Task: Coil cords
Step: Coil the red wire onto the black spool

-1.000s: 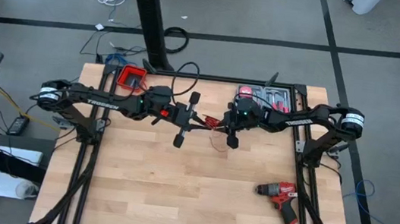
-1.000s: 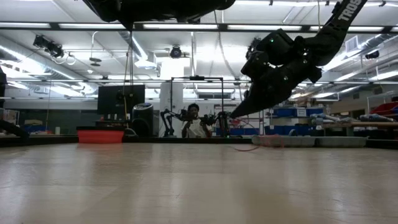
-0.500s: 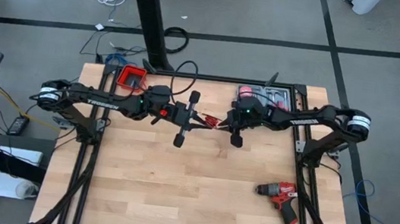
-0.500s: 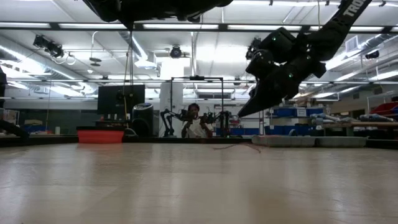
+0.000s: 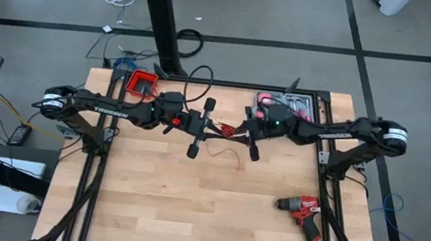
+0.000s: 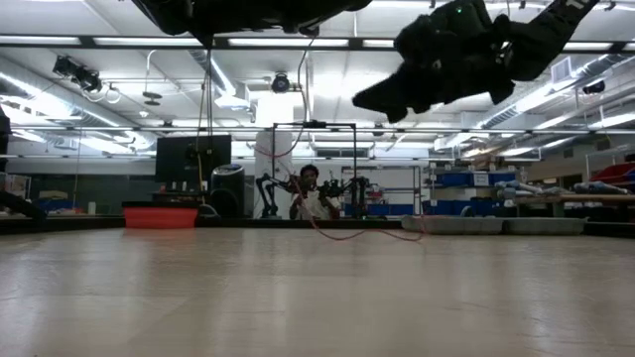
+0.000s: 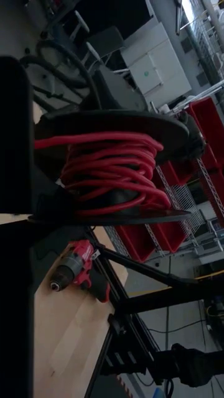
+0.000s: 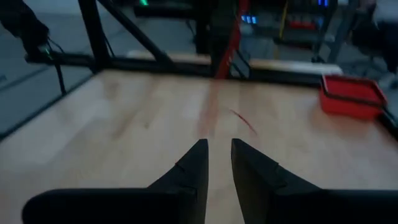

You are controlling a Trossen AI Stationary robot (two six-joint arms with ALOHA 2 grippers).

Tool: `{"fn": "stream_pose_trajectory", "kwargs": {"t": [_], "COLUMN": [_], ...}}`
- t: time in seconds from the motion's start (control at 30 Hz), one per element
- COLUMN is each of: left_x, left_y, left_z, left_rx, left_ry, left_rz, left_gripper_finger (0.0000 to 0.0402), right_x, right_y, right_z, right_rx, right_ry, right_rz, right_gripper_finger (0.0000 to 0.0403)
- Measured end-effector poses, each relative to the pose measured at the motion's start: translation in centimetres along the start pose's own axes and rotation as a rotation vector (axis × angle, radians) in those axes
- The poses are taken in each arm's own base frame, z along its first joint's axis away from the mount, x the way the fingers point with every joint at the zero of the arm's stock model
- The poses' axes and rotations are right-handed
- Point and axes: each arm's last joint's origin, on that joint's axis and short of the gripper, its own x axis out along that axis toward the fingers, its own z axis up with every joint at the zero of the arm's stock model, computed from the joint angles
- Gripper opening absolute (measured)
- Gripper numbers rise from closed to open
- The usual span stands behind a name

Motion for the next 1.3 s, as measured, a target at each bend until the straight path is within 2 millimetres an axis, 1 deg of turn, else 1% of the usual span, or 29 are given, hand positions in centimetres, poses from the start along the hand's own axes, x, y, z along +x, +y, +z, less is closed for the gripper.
{"fn": "stream_pose_trajectory", "kwargs": {"t": [0.2,0.47,0.7,0.8,1.03,1.3], "left_x": [0.0,0.0,0.0,0.0,0.0,0.0], "left_y": [0.0,0.0,0.0,0.0,0.0,0.0], "left_z": [0.0,0.0,0.0,0.0,0.0,0.0], "left_rx": [0.001,0.002,0.002,0.002,0.001,0.002], "left_ry": [-0.001,-0.001,-0.001,0.000,0.002,0.001], "left_rz": [0.001,0.001,0.001,0.000,0.000,0.001], "left_gripper_finger": [0.0005,0.0005,0.0006,0.0006,0.0006,0.0006], "right_x": [2.3,3.8,5.9,6.5,7.0,7.0], "right_y": [0.5,0.3,0.2,0.2,0.2,0.1], "right_z": [-0.7,-2.3,-3.0,-3.1,-2.4,-2.4], "right_rx": [0.033,0.073,0.103,0.105,0.098,0.088], "right_ry": [-0.105,-0.113,-0.129,-0.127,-0.153,-0.152], "right_rz": [0.026,-0.020,0.001,0.038,0.052,0.015], "right_gripper_finger": [0.0067,0.0066,0.0064,0.0061,0.0052,0.0052]}}
